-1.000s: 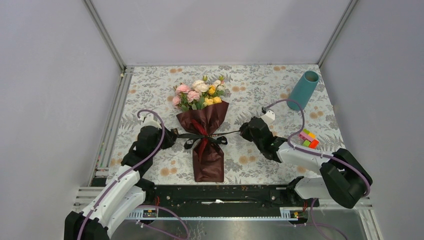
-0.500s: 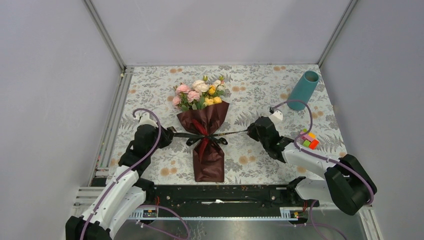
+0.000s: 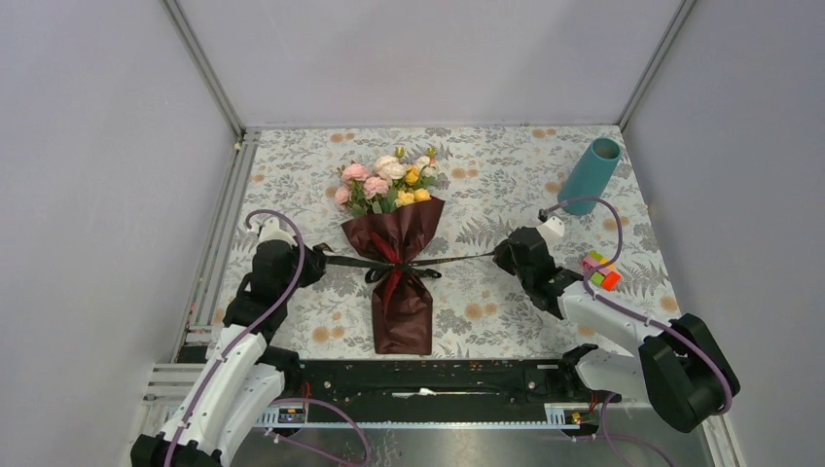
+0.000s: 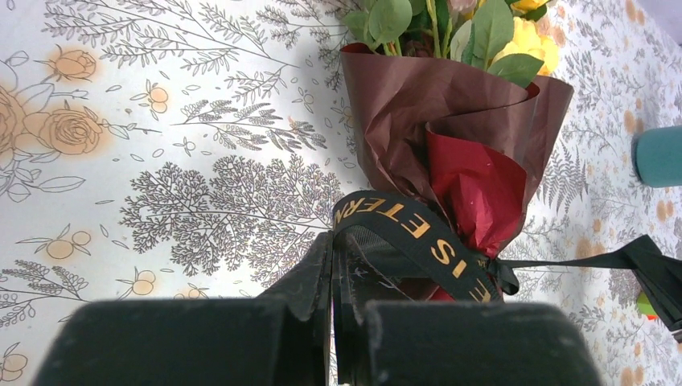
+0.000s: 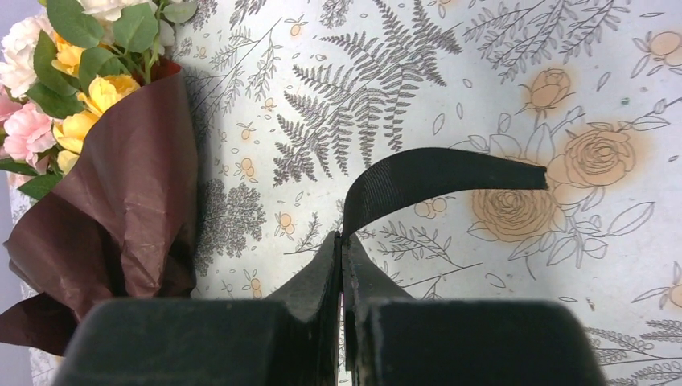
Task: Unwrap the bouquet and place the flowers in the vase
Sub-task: Untie the ribbon from the wrapping paper.
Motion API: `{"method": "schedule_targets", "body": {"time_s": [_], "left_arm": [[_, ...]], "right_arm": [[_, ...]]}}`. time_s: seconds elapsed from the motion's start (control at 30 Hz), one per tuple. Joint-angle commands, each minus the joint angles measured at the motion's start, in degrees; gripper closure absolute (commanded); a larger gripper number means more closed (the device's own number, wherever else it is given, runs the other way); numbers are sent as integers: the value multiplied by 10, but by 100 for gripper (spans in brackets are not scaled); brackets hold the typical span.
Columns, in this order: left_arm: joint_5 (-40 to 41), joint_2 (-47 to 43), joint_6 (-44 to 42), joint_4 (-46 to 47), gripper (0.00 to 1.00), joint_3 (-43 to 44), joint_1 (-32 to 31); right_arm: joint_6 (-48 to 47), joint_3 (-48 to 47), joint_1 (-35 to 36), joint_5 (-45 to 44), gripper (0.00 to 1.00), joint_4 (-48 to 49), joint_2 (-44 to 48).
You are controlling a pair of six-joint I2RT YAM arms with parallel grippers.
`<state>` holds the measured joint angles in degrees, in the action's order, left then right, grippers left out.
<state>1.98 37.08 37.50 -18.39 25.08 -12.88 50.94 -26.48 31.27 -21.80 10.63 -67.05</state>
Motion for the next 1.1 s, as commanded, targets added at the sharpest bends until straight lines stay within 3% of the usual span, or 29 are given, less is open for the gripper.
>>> {"method": "schedule_targets", "body": {"time_s": [0.0,1.07], "left_arm": [[30,-16,-10,1,100,34,15],[37,-24,-103,-129,100,123,88]], "right_arm": [[-13,7,-16,-22,100,-18,23],[-73,33,-148,23,100,-90,120]]}}
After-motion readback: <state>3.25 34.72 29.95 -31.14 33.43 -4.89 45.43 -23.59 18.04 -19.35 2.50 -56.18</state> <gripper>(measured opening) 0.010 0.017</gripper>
